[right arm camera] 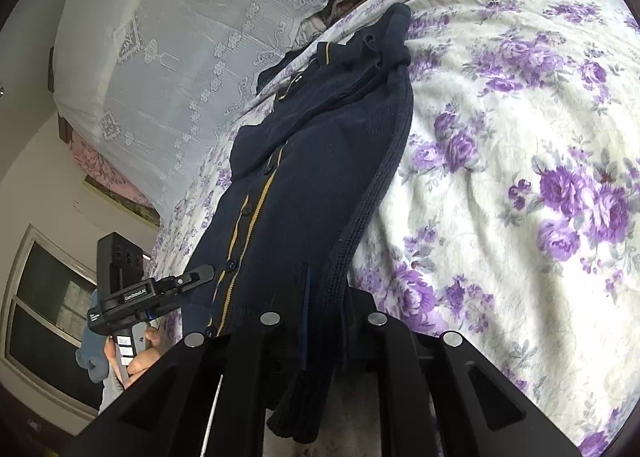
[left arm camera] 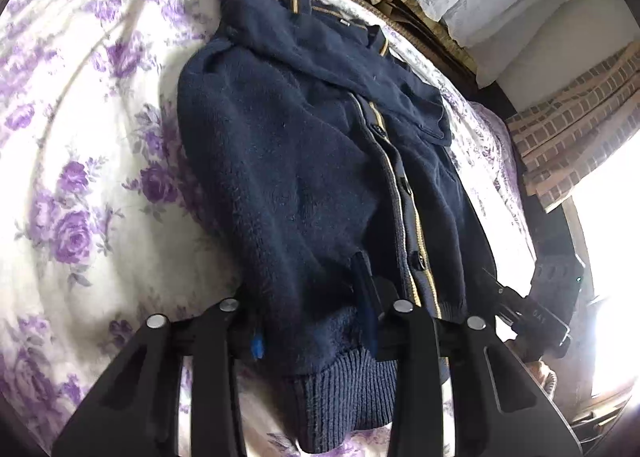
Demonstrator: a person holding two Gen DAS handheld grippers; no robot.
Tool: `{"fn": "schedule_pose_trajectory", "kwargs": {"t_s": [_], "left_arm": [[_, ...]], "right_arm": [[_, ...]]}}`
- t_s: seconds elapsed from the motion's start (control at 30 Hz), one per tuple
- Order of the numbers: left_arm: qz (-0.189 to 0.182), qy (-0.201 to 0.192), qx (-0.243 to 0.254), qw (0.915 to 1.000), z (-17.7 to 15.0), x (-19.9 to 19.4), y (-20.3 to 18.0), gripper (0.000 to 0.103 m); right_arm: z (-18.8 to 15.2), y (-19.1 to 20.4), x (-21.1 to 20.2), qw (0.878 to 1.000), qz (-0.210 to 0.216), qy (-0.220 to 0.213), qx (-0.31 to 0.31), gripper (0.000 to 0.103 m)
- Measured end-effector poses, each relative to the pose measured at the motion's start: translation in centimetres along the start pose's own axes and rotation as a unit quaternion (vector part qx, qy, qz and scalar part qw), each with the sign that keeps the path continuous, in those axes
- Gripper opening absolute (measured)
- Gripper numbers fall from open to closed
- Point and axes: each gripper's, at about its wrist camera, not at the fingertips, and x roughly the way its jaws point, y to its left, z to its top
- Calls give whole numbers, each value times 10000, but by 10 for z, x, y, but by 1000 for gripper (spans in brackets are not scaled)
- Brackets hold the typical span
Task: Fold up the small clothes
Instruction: 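Lift the ribbed hem with both tools and fold it toward the collar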
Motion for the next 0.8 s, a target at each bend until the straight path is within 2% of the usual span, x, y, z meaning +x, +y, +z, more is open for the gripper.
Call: {"fn": "schedule_pose_trajectory", "kwargs": {"t_s": [0.03,0.13,0.27,0.43,0.6,0.8], "left_arm": [[26,-41,38,10000,-1,-3,-2,13],[-33,-122,48,9999,-4,-13,-4,10],[-54,-298,182,9994,-4,-23,-10,9],[-148,-314,103,9993,-4,-29,-9,9],[-31,-210,221,9995,1,-26,-12,9],[50,-52,246,9997,26,-28,-25,9]], "right_arm": [[0,1,-1,10000,-3,-23,-18,11],[0,5,-8,9997,27,-228,-106,9],[3,7,-20,9985,189,-495,-126,9],[6,3,-30,9972,395,-632,12,8],[8,2,-29,9975,454,-544,79,8],[26,20,-29,9975,560,-431,6,8]]}}
